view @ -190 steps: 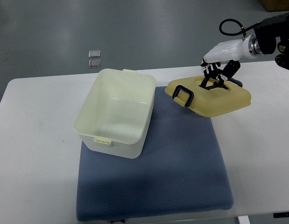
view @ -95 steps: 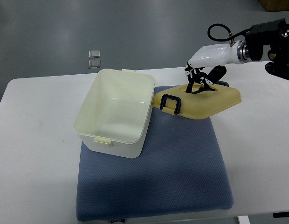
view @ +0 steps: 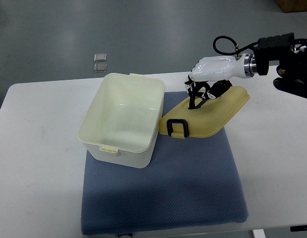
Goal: Open white storage box with right hand
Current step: 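Set the yellow lid down on the mat beside the box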
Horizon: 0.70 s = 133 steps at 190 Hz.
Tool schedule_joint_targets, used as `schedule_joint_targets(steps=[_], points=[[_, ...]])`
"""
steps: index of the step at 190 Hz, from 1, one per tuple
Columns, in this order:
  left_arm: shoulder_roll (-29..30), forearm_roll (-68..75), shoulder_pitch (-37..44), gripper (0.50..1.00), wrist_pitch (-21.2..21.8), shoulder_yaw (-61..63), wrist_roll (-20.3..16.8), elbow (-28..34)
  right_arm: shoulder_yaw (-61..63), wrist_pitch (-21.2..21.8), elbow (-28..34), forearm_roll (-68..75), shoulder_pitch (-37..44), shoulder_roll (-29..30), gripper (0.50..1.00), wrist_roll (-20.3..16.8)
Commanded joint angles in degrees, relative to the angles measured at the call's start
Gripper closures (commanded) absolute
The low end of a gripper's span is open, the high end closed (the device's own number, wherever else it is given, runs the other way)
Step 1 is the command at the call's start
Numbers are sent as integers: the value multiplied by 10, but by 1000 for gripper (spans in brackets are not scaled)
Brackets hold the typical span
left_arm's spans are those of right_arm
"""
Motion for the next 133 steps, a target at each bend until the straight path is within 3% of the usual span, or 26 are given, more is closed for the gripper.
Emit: schedule_joint_targets(steps=[1, 63, 133], points=[[0, 0, 0, 500, 0, 0, -1, 0, 0, -30, 0, -1, -21, -2, 1000, 6], [0, 0, 0, 500, 0, 0, 0, -1, 0, -84, 19, -2, -38, -1, 1000, 6], [0, 0, 0, 500, 0, 1, 0, -1, 0, -144, 19, -9, -114, 2, 1000, 6]])
